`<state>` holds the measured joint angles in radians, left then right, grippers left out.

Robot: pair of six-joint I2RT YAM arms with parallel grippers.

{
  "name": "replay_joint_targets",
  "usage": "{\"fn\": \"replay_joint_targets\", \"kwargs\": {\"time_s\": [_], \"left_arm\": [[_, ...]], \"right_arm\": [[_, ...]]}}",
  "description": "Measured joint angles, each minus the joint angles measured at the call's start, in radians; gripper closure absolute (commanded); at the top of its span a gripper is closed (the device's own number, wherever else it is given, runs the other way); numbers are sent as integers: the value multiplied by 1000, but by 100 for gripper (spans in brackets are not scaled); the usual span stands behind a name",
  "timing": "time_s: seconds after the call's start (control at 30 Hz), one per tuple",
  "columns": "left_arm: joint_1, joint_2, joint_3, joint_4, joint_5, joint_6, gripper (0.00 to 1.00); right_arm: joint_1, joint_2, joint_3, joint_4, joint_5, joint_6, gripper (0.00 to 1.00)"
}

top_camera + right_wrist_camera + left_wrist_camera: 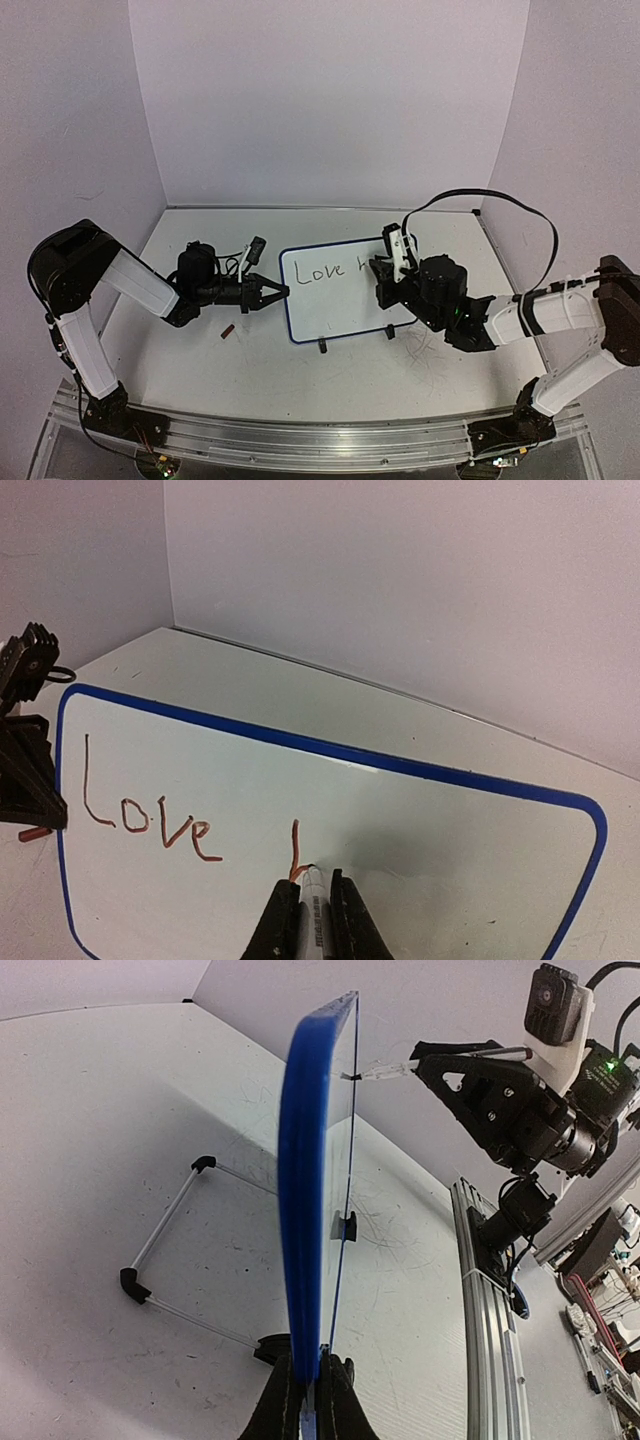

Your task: Write a sentence on the whiteboard

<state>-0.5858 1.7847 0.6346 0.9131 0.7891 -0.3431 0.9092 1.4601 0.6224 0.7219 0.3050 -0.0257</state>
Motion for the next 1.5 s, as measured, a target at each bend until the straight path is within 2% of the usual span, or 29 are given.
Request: {"fn": "replay_joint_targets", "kwargs": {"time_s": [0.33,1.2,1.5], "left_arm": [[0,0,0,0,0,4,100],[0,-7,1,-23,-5,6,100],[0,-8,7,-32,-4,7,100]], "right_arm": [[-6,-41,-19,-13,23,4,100],[-3,-19,-31,-27,-21,56,100],[-3,-2,23,-29,-54,54,100]]}}
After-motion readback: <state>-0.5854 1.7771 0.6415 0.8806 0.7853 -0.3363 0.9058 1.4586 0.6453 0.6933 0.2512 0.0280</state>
